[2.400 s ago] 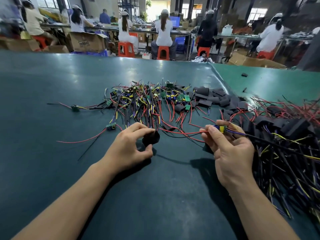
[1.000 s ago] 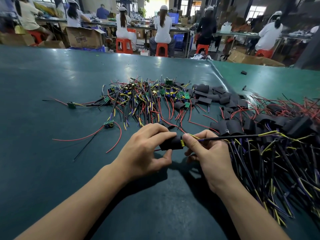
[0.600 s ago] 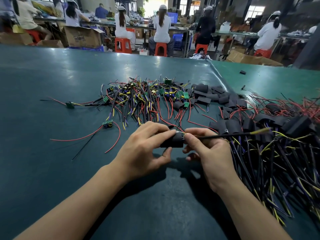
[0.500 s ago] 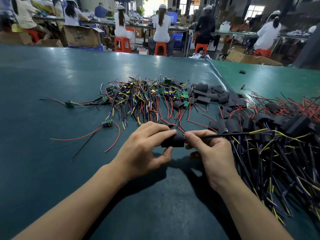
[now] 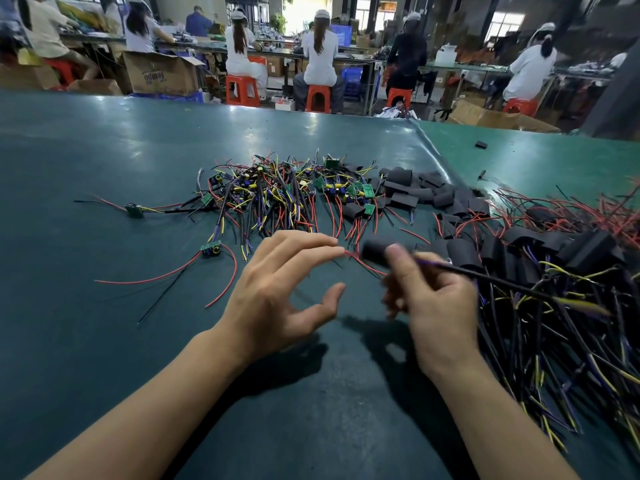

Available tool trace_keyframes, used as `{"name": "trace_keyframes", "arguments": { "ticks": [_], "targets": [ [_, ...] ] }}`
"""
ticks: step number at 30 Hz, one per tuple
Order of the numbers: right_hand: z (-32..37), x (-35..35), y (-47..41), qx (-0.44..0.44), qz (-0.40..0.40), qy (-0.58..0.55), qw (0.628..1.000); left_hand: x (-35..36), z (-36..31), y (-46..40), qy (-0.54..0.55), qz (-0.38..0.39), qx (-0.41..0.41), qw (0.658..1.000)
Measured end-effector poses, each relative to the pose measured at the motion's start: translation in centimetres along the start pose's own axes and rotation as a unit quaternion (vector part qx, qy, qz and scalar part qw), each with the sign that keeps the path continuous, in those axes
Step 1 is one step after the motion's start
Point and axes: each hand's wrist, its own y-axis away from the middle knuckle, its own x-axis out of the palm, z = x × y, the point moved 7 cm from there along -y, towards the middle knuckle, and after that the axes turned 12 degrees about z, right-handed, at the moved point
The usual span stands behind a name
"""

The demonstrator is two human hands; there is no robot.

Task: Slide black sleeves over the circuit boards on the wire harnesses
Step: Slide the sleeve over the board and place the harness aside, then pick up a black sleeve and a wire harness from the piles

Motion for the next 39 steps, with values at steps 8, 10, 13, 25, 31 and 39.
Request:
{"name": "trace_keyframes", "arguments": {
  "ticks": [8,10,13,25,31,39],
  "targets": [
    [-0.1,-4.4,-0.5,0.053,-0.152,-0.214,0.964,0.8,2.1,0.5,-0.044,0.015,-0.091,0.995],
    [-0.1,-3.9,-0.5,0.039,-0.135,-0.176,0.974,1.4,3.6,1.0,-0.066,0.063,-0.164,0.982],
    [0.3,-2.8,-0.4,-0.002,-0.098,-0.068,0.993,2.9,6.3,2.4,-0.075,0.177,-0.289,0.938],
    [-1.7,0.6,0.1,0.008,0.054,0.144,0.988,2.6,8.3,2.8,-0.103,0.143,-0.358,0.917],
    [-1.7,0.6,0.1,-0.001,0.059,0.151,0.987,0.1,11.6,3.2,-0.203,0.165,-0.418,0.870],
    [-2.4,0.9,-0.4,0.000,0.064,0.164,0.984,-2.5,17.9,0.8,-0.163,0.217,-0.464,0.843]
  ]
}}
